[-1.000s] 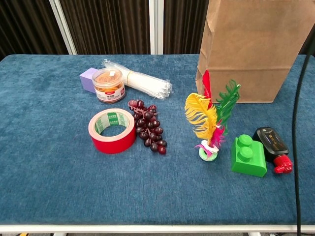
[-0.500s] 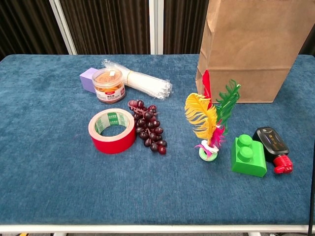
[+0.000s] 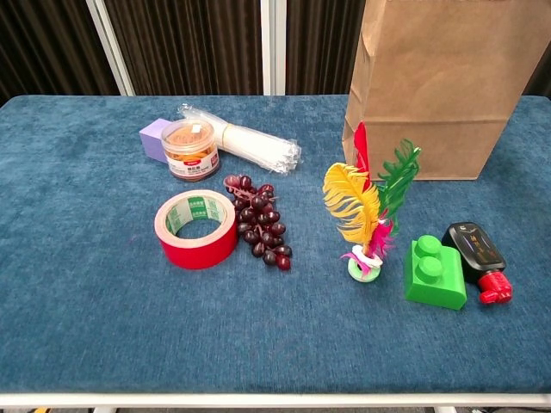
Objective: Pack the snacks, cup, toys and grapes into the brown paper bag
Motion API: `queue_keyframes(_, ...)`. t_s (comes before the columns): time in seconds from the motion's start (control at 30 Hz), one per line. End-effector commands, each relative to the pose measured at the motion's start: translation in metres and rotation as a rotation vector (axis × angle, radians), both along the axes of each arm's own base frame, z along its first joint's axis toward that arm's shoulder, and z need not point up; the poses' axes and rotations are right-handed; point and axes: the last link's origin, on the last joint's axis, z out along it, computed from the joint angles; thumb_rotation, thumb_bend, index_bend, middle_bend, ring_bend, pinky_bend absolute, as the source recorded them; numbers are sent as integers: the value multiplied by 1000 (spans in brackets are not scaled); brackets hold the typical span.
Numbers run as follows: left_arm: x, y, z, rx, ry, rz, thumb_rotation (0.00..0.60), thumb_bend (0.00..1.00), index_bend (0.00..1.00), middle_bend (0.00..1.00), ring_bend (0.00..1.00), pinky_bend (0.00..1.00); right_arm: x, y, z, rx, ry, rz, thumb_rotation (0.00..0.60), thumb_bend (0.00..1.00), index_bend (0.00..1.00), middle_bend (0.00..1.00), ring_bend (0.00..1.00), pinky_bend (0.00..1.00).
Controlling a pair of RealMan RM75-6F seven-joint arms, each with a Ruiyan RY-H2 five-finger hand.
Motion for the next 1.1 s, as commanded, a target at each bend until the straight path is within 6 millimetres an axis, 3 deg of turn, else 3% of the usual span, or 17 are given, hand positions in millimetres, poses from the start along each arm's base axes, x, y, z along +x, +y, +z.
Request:
queue_keyframes(0.03, 0, -1, 1, 3, 1, 1, 600, 233, 137, 133, 28, 167, -5, -4, -6, 14, -13, -17, 600, 263, 744, 591, 451, 463)
queue_keyframes(0.17, -1, -2, 3, 10, 3, 7, 600, 234, 137, 133, 27, 167, -7, -11, -17, 29, -16, -35, 600, 269, 727, 575, 448, 446)
queue_keyframes(0.37, -2, -2, 1, 4, -2, 13, 600, 232, 137, 133, 27, 167, -11, -13, -26, 63, 7, -66, 600, 178, 634, 527, 362, 345)
queue_keyframes(0.5, -3, -1, 0, 2, -2, 15, 600, 233, 138, 133, 27, 167, -10, -13, -25, 84, 2, -100, 600, 105, 557, 468, 292, 265)
queue_keyframes(0.77, -2, -2, 0, 4, -5, 10, 600, 232, 137, 133, 27, 167, -9, -5, -21, 123, -9, -116, 600, 6, 511, 435, 259, 218)
queue_keyframes(1.1, -2, -1, -1, 4, -6, 9, 600, 233, 137, 133, 27, 167, -6, 1, -17, 160, -29, -166, 600, 0, 450, 389, 216, 160)
